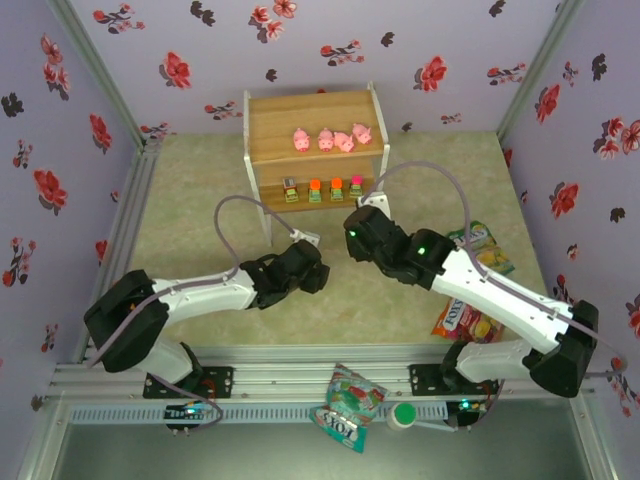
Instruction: Place and organize the plastic toys onto the shelf
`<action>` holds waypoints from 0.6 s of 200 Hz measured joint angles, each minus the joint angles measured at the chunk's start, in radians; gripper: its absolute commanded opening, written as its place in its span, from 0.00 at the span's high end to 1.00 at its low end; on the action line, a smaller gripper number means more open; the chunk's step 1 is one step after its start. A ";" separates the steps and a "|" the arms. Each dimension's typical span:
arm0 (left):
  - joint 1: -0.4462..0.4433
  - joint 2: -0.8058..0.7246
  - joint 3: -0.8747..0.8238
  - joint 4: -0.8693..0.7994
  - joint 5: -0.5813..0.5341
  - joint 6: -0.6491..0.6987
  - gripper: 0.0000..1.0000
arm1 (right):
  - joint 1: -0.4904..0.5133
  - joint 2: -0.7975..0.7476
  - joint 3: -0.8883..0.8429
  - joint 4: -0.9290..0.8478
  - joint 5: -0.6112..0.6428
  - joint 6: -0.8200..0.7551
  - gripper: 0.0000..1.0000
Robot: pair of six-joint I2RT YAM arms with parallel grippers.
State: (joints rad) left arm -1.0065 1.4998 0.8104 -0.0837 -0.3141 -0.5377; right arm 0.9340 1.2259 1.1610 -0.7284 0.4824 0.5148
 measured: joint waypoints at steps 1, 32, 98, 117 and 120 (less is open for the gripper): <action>0.000 0.000 0.000 0.000 0.000 -0.001 0.35 | -0.001 -0.001 -0.002 0.001 -0.001 0.000 0.44; -0.008 0.027 0.006 -0.016 -0.027 -0.050 0.35 | -0.036 -0.050 -0.091 0.022 -0.026 0.018 0.43; -0.044 0.071 0.061 -0.063 -0.080 -0.153 0.35 | -0.081 -0.108 -0.238 0.065 -0.072 0.037 0.42; -0.063 0.084 0.074 -0.072 -0.101 -0.177 0.35 | -0.096 -0.122 -0.274 0.075 -0.084 0.040 0.41; -0.066 0.085 0.076 -0.074 -0.105 -0.182 0.35 | -0.098 -0.125 -0.278 0.076 -0.086 0.040 0.41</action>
State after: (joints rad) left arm -1.0725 1.5845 0.8860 -0.1574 -0.4187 -0.7193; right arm 0.8356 1.1007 0.8833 -0.6525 0.3962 0.5549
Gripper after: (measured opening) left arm 0.648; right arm 0.582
